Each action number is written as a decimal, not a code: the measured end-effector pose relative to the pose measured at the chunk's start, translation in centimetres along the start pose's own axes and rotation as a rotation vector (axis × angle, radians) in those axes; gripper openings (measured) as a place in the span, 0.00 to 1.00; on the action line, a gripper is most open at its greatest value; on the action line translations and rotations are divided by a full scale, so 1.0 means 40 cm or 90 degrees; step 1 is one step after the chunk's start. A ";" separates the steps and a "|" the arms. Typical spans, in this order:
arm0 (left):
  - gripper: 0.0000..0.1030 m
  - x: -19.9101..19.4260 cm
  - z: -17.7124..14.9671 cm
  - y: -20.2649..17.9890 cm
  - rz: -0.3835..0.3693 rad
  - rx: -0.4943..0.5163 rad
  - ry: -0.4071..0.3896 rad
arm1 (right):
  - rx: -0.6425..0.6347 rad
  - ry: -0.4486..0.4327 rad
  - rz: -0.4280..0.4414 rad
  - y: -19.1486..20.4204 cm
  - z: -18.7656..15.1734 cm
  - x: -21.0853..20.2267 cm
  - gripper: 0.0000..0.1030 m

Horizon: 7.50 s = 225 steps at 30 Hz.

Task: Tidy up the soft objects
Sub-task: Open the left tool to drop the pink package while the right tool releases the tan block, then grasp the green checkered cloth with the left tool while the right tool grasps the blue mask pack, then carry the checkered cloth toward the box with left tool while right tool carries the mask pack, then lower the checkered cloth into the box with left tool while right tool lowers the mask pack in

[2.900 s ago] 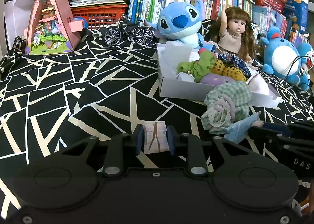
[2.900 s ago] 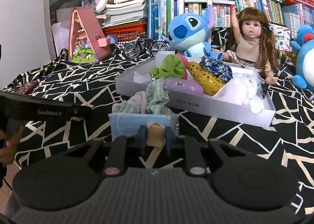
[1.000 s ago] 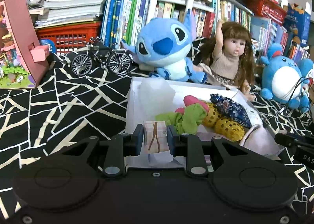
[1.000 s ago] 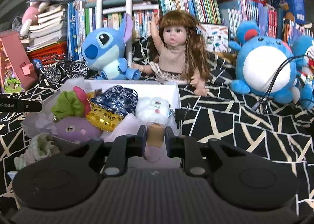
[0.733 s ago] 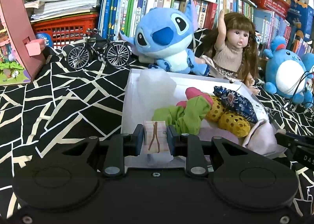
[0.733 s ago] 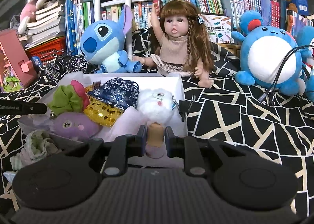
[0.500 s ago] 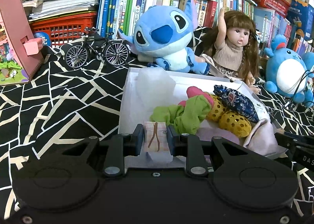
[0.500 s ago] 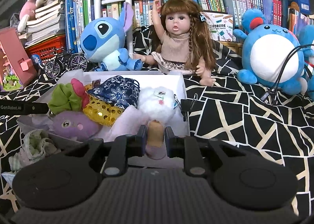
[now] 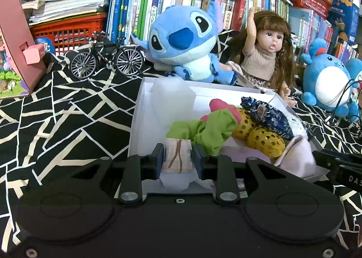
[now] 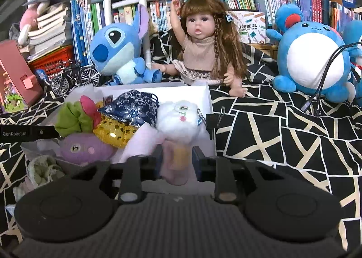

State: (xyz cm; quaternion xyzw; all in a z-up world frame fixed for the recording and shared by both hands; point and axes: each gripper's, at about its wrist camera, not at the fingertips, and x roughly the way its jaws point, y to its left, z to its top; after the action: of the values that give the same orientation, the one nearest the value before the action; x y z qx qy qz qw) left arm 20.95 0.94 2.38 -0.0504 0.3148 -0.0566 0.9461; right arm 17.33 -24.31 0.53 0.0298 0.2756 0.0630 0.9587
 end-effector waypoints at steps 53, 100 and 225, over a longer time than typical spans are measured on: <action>0.82 -0.178 -0.108 -0.050 -0.089 0.056 0.028 | -0.159 -0.025 0.174 0.150 -0.108 -0.146 1.00; 0.36 -0.233 -0.100 -0.014 -0.044 0.002 -0.010 | -0.124 0.022 0.195 0.251 -0.136 -0.119 0.81; 0.41 0.031 0.019 -0.068 0.018 0.049 -0.008 | -0.030 0.092 0.118 0.099 0.102 0.158 0.85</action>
State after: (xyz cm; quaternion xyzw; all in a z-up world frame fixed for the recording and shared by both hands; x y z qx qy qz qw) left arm 22.20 -1.87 2.59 -0.0099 0.3069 -0.0553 0.9501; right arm 24.40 -19.61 1.03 0.0282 0.3387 0.1597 0.9268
